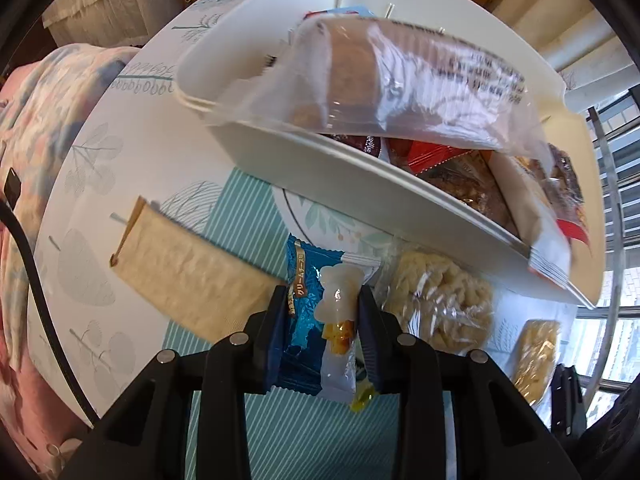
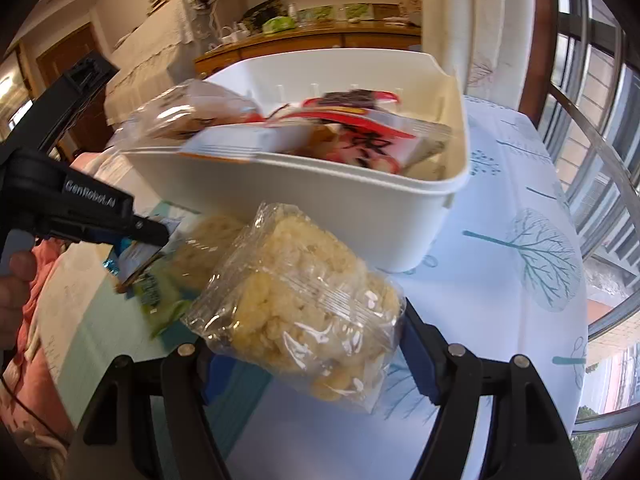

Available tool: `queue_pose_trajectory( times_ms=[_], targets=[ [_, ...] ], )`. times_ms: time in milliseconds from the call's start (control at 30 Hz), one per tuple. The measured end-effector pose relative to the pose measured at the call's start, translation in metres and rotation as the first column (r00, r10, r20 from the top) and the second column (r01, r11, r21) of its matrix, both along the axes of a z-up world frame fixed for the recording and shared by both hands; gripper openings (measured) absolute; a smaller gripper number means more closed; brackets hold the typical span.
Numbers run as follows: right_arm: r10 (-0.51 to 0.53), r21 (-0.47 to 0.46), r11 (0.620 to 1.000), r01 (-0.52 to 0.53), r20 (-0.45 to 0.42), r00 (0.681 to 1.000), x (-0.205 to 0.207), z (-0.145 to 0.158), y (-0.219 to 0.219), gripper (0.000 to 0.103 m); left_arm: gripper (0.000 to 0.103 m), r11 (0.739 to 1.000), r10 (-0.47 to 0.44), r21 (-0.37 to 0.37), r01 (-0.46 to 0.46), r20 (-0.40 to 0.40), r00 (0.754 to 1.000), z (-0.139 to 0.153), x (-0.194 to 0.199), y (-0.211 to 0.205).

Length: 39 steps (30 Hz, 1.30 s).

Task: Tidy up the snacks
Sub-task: 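Grasp the blue wrapped packet with left gripper while right grasps a clear puffed-snack bag, then carry both held snacks over the white tray and open both grippers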

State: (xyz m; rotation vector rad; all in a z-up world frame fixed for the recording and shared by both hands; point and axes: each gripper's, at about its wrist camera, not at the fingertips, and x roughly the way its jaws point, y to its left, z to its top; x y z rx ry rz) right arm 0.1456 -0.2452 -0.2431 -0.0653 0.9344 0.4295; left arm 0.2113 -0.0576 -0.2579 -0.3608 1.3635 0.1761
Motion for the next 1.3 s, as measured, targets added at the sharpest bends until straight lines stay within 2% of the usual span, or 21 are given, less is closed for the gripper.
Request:
queue_pose_trajectory(
  times_ms=[67,267,433,567,667,867,1167,1300],
  targets=[
    [0.043,0.031,0.999,-0.043,-0.014,0.999,-0.006,0.006,0.009,0.073,0.032,1.000,0.002,-0.004,-0.002,0.005,1.000,0.006,-0.002,0.005],
    [0.173,0.062,0.983,-0.174,0.030,0.984,-0.019,0.031,0.043,0.073,0.032,0.999,0.039,-0.039,-0.037,0.034,0.999,0.029,-0.010,0.023],
    [0.235,0.096,0.965,-0.244,0.096,0.967,-0.013,0.057,0.069,0.073,0.032,0.995,0.093,-0.054,-0.089,0.067,0.993,0.052,-0.023,0.044],
    [0.258,0.099,0.955,-0.278,0.178,0.950,-0.003,0.082,0.084,0.073,0.032,0.992,0.122,-0.030,-0.119,0.115,0.986,0.079,-0.020,0.058],
    [0.242,0.102,0.958,-0.268,0.217,0.946,0.009,0.095,0.090,0.073,0.032,0.990,0.142,-0.032,-0.138,0.154,0.978,0.094,-0.011,0.074],
    [0.194,0.109,0.967,-0.228,0.260,0.946,0.029,0.108,0.090,0.073,0.032,0.987,0.162,-0.052,-0.153,0.254,0.953,0.130,0.009,0.080],
    [0.137,0.056,0.985,-0.162,0.317,0.939,0.070,0.115,0.071,0.073,0.032,0.992,0.126,-0.062,-0.112,0.332,0.935,0.148,0.053,0.053],
    [0.111,0.042,0.990,-0.131,0.325,0.939,0.090,0.116,0.061,0.073,0.032,0.996,0.089,-0.032,-0.084,0.351,0.932,0.152,0.074,0.033]
  ],
)
